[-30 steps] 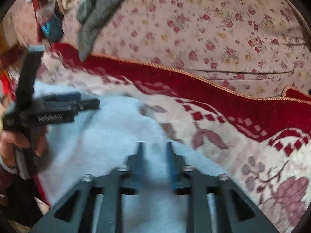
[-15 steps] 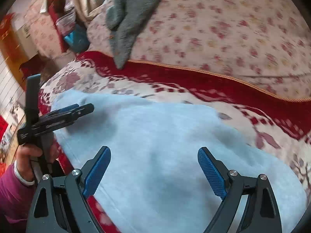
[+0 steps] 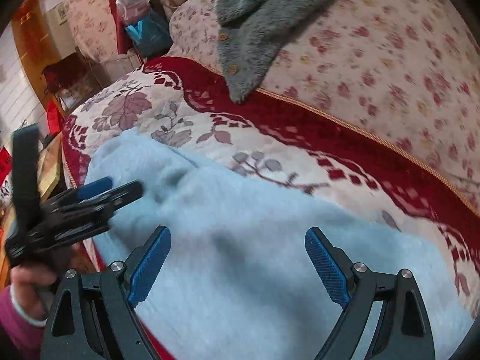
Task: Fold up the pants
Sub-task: 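Pinch the sweatpants edge with the right gripper and pull it flat, then grasp the waistband by the leather tag with the right gripper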
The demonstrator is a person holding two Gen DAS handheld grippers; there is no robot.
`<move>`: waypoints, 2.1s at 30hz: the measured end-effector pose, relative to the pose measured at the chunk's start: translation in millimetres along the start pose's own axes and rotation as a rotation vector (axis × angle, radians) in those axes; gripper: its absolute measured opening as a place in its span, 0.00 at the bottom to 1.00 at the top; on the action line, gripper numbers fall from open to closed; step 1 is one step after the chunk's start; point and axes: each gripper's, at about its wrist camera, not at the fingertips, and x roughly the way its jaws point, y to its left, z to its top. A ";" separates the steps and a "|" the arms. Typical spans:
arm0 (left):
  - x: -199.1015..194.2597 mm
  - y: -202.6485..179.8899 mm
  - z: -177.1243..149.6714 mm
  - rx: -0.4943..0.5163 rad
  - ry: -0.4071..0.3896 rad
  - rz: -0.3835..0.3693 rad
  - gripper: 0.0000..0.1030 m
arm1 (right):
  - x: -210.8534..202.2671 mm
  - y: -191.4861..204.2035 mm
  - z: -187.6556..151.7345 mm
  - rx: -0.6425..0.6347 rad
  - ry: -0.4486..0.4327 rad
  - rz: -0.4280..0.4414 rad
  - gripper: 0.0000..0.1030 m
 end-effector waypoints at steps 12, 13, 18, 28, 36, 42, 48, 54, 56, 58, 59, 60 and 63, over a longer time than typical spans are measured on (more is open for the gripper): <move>-12.5 38.5 -9.5 -0.045 -0.028 -0.046 0.83 | 76.1 67.4 58.6 -0.291 0.043 0.066 0.90; -13.9 43.2 -10.5 -0.055 -0.030 -0.049 0.83 | 83.4 70.2 61.3 -0.301 0.049 0.071 0.89; -18.0 66.1 -13.2 -0.088 -0.046 -0.003 0.83 | 136.0 78.9 71.2 -0.317 0.176 0.106 0.20; 7.4 89.4 -8.4 -0.195 -0.022 -0.024 0.83 | 109.3 109.1 104.5 -0.427 0.078 0.092 0.09; 9.1 92.0 -10.3 -0.188 -0.010 -0.011 0.83 | 136.6 96.4 95.4 -0.334 0.130 0.071 0.16; -5.8 110.3 -17.8 -0.218 0.018 -0.050 0.88 | 90.5 96.5 91.8 -0.333 0.053 0.174 0.86; 7.1 123.1 -25.9 -0.320 0.069 -0.107 0.92 | 107.2 123.8 87.0 -0.380 0.085 0.128 0.86; 30.8 115.4 -14.1 -0.325 0.068 -0.122 0.92 | 141.4 131.8 78.4 -0.378 0.129 0.004 0.81; 35.7 111.1 -10.3 -0.314 0.069 -0.124 0.92 | 133.9 124.4 76.6 -0.356 0.128 0.020 0.79; 42.1 108.2 -8.0 -0.314 0.068 -0.139 0.94 | 122.4 117.2 74.1 -0.348 0.111 0.054 0.80; 46.2 106.7 -6.8 -0.321 0.069 -0.141 0.97 | 117.4 112.0 72.3 -0.346 0.106 0.059 0.81; 49.0 105.7 -5.6 -0.325 0.065 -0.138 0.99 | 115.4 108.4 71.1 -0.340 0.102 0.055 0.81; 55.7 100.3 -0.6 -0.319 0.052 -0.119 1.00 | 125.3 94.4 70.7 -0.320 0.115 0.020 0.81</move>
